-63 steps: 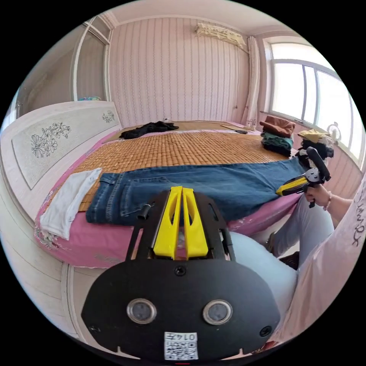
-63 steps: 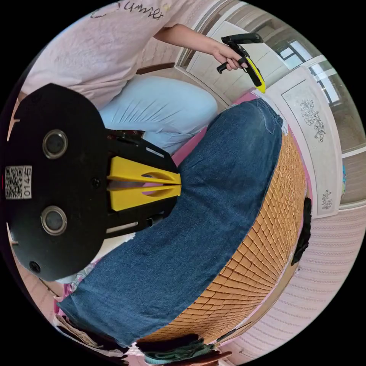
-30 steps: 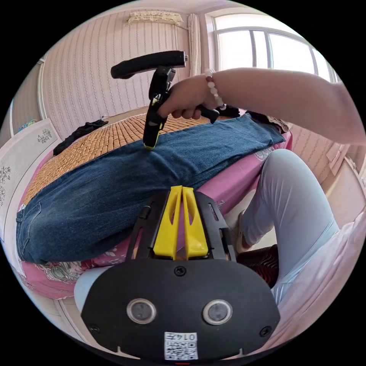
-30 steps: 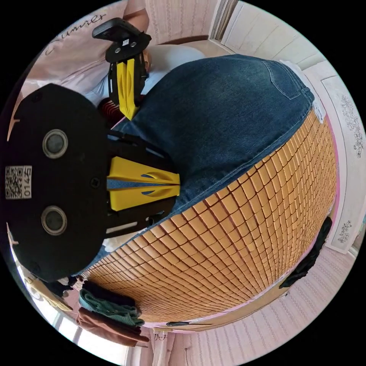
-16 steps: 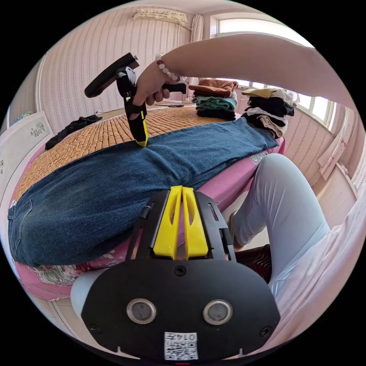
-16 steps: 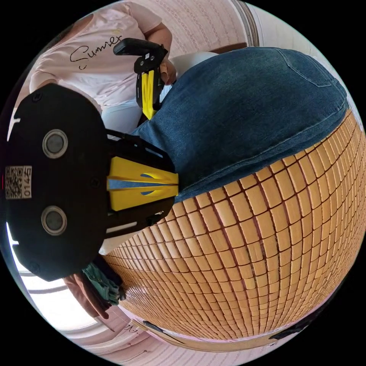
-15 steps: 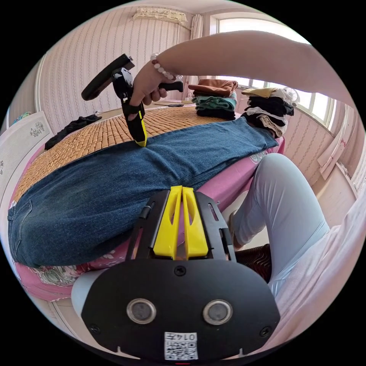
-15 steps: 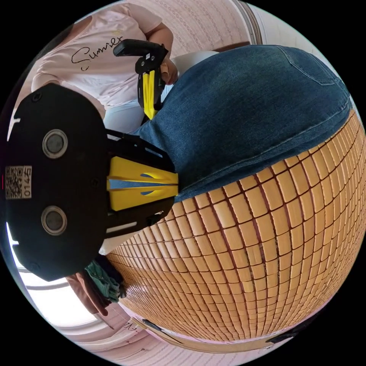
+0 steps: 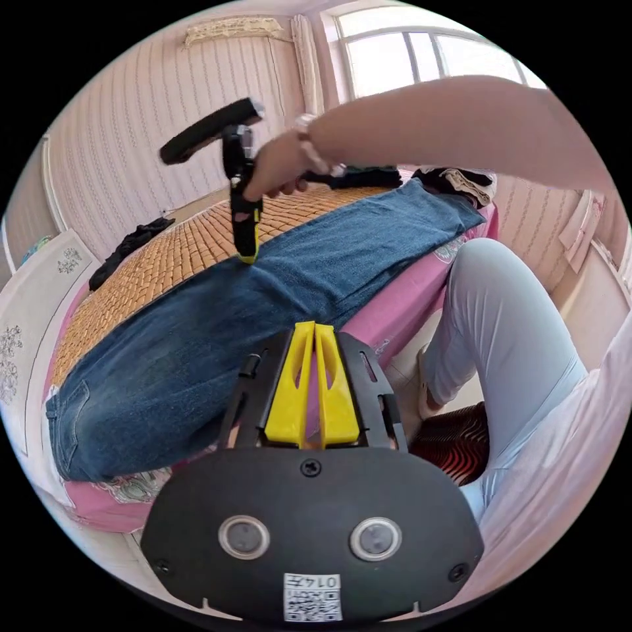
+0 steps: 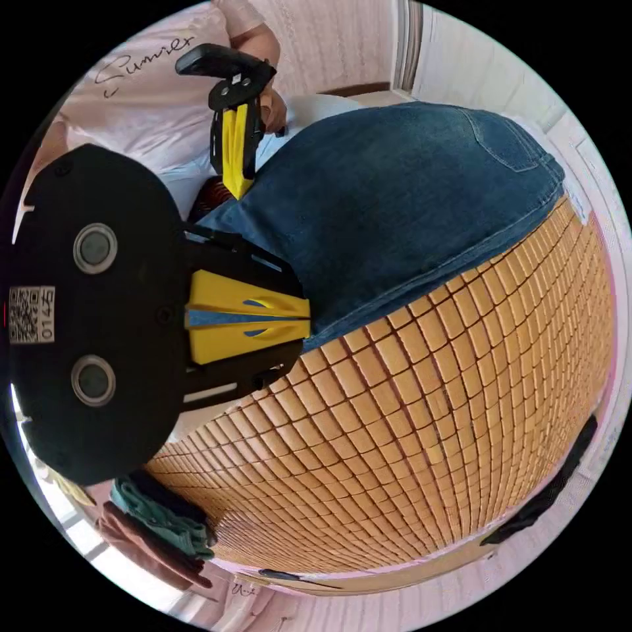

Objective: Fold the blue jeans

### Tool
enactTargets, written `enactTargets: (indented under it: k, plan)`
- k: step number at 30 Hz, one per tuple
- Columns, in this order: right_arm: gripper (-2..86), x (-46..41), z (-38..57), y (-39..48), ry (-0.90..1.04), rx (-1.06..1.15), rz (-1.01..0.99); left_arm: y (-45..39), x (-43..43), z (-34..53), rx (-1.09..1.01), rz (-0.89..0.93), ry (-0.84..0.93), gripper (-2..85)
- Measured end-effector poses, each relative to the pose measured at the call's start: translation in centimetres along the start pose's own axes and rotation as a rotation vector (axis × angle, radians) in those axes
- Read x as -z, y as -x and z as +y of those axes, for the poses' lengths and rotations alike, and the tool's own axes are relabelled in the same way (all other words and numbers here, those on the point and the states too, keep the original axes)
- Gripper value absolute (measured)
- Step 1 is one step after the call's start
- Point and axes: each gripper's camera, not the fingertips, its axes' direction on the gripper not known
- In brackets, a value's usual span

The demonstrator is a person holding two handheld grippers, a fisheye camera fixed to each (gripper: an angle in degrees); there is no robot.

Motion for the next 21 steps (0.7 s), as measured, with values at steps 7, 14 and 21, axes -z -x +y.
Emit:
enactTargets:
  k: [7, 14, 21]
  plan:
    - [-0.5, -3.5, 38.6, -2.5, -0.826, -0.578, -0.140, -0.2, 3.1, -6.5, 0.029, 0.109, -0.145, -0.3]
    - [1.8, -13.1, 74.4, 1.0, -1.268, -1.288, -0.101, -3.4, -5.2, -22.6, -0.057, 0.462, -0.092, 9.3]
    - [8.1, -19.5, 84.9, 2.0, -1.194, -1.372, -0.047, -10.8, -15.0, -40.4, -0.285, 0.602, 0.041, 11.6]
